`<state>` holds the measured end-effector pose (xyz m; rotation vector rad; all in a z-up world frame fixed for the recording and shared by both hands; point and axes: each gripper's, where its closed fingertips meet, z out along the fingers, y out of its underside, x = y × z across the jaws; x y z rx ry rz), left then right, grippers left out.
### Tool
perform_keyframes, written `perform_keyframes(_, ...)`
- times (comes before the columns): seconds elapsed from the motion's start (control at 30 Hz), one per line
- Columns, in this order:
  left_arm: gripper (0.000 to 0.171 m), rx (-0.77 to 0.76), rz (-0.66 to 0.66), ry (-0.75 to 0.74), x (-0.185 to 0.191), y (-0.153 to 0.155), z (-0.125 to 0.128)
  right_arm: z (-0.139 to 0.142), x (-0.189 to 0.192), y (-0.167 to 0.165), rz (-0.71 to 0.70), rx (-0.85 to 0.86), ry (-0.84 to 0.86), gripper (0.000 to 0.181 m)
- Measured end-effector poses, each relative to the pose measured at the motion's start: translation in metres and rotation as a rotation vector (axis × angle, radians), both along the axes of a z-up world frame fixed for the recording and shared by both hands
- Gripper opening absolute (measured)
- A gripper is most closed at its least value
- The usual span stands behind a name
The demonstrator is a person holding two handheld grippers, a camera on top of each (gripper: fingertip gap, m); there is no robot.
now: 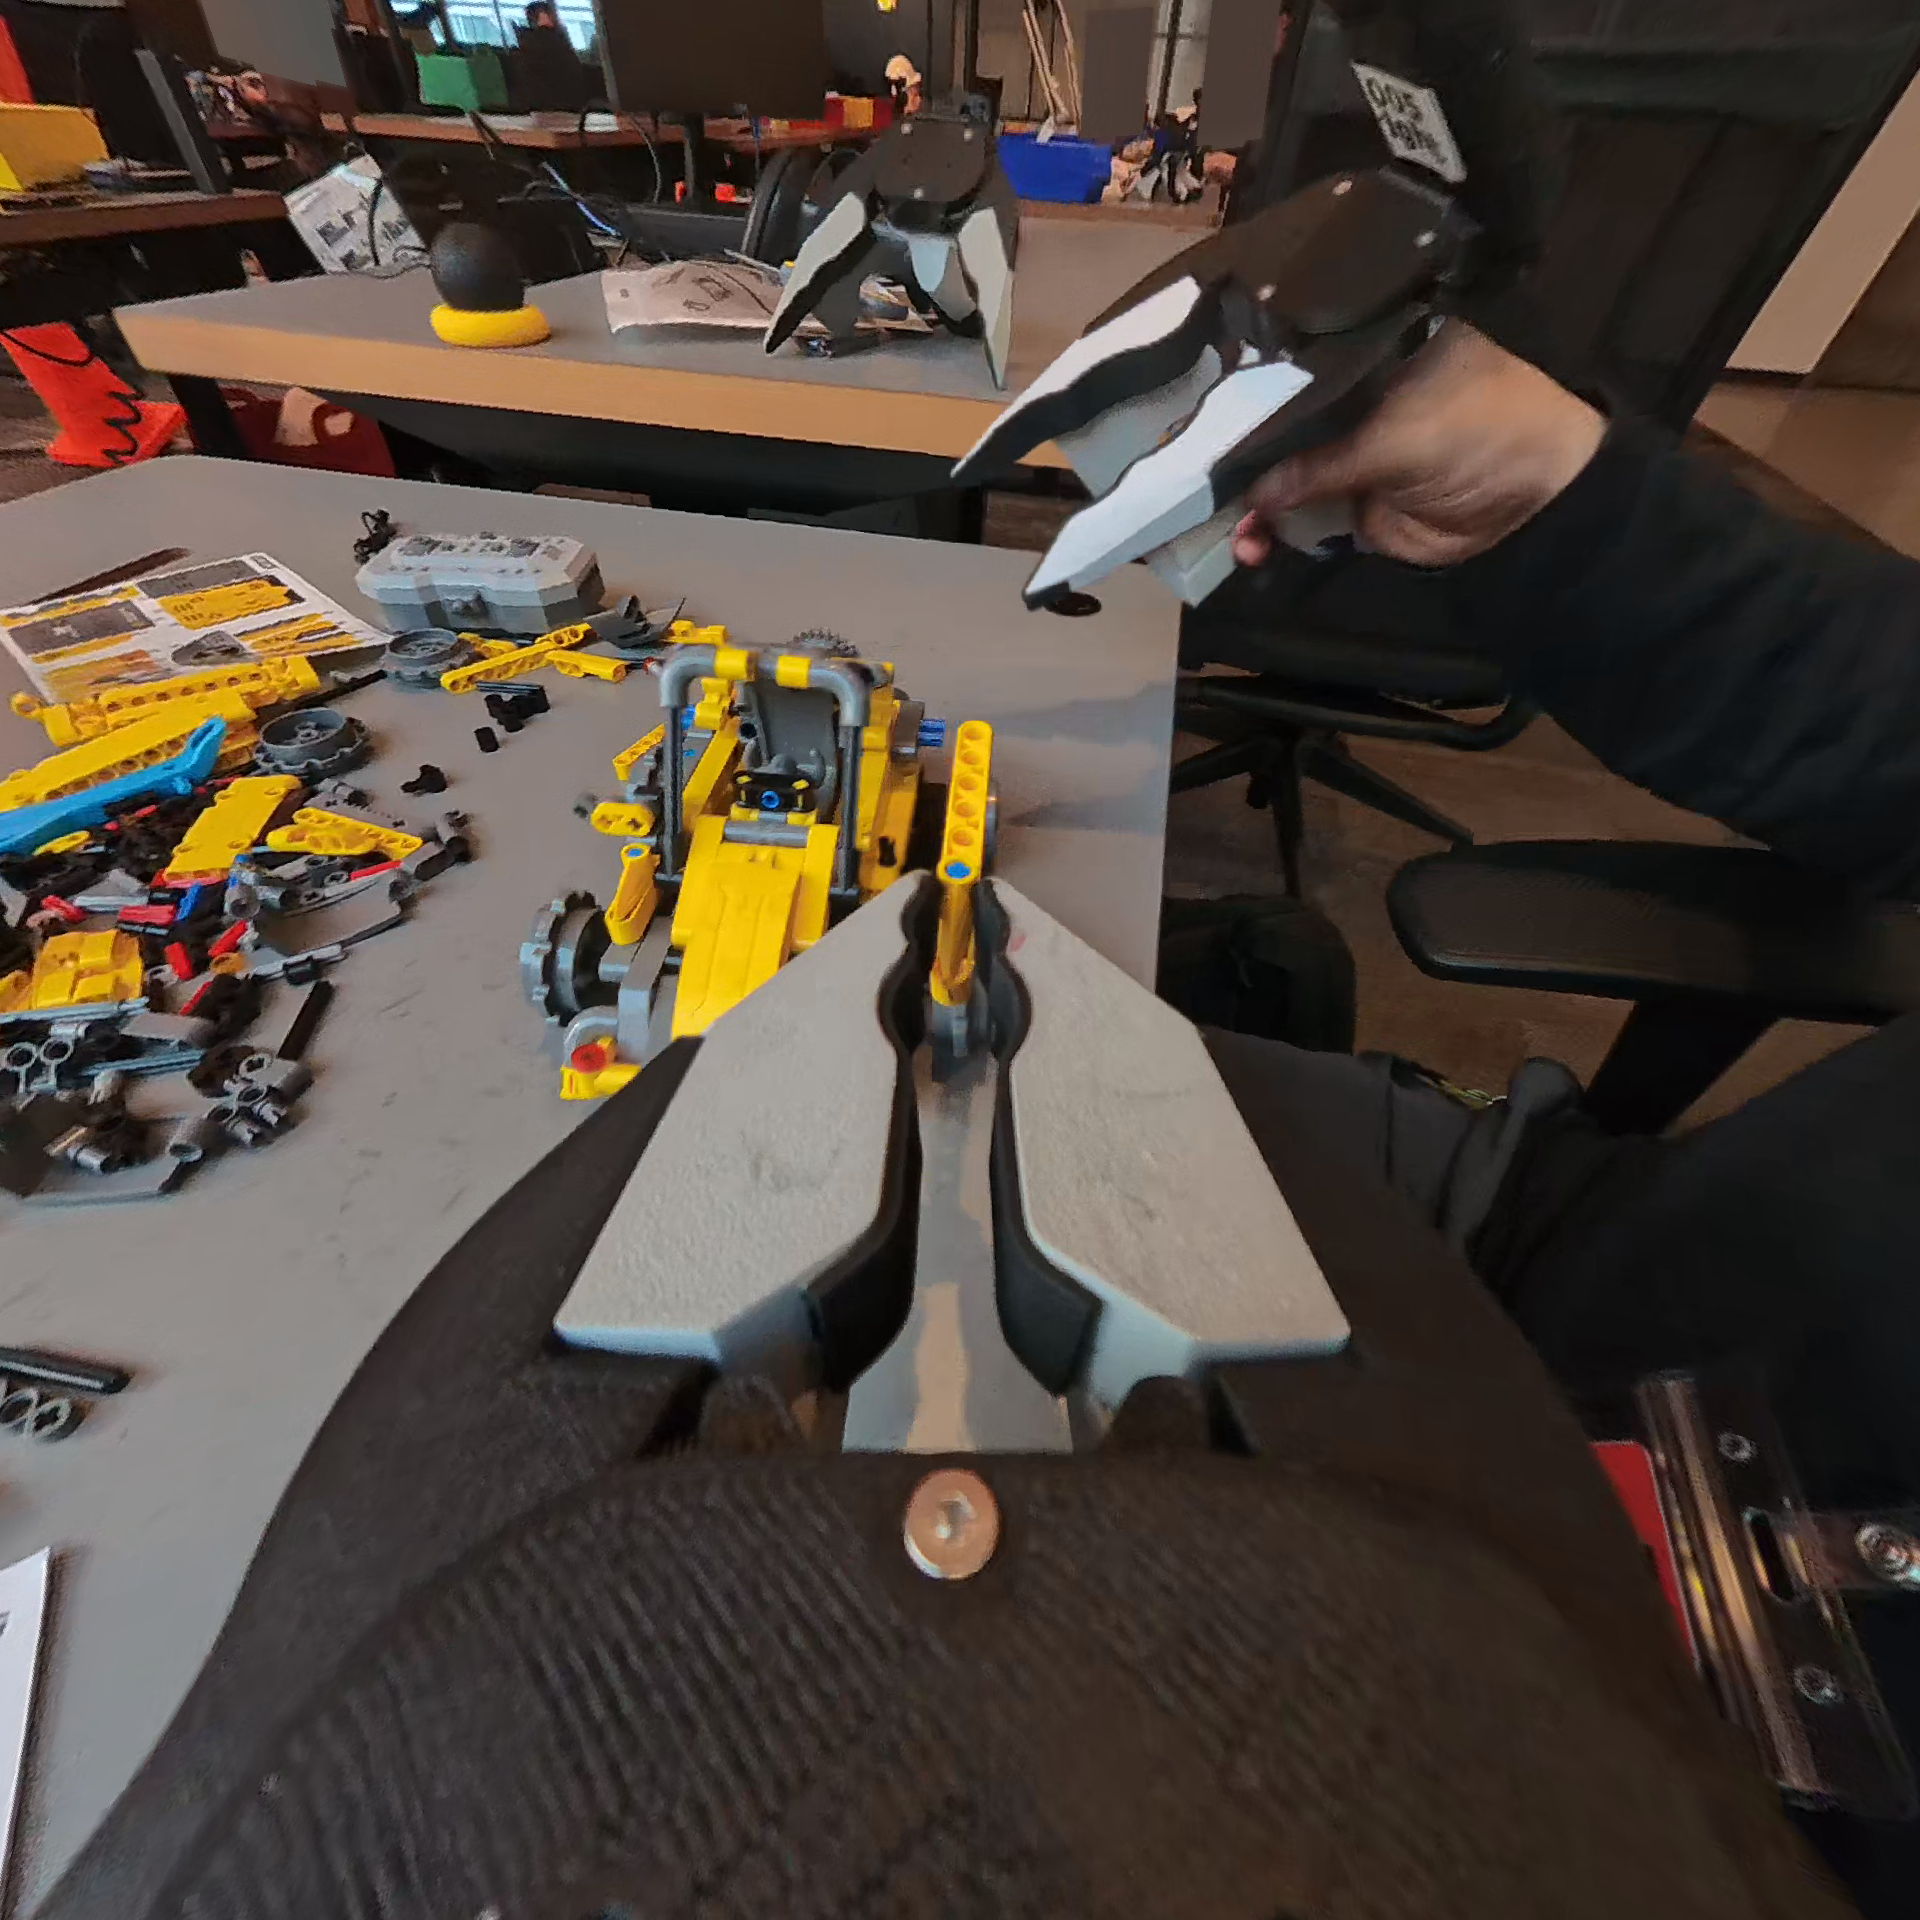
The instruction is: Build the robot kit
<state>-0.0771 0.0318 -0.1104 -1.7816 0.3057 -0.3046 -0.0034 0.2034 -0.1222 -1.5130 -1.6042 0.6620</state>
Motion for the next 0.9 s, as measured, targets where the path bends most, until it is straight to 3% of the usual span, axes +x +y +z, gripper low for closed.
perform_keyframes(0.37,0.003,-0.015,-0.071,0.093,0.035,0.014,0.009,-0.025,0.01,-0.011,-0.054,0.16,-0.107,0.071)
perform_keyframes(0.67,0.003,-0.089,-0.08,0.25,0.033,0.025,-0.014,-0.02,-0.002,-0.068,0.201,0.179,-0.005,0.06)
perform_keyframes(0.77,0.002,-0.089,-0.054,0.279,0.028,0.028,-0.018,-0.018,-0.009,-0.082,0.262,0.237,0.041,0.047)
perform_keyframes(0.83,0.002,-0.079,-0.012,0.299,0.022,0.032,-0.019,-0.021,-0.011,-0.088,0.281,0.254,0.035,0.018)
perform_keyframes(0.9,0.003,-0.075,0.019,0.319,0.017,0.035,-0.022,-0.028,-0.016,-0.098,0.322,0.237,0.017,0.014)
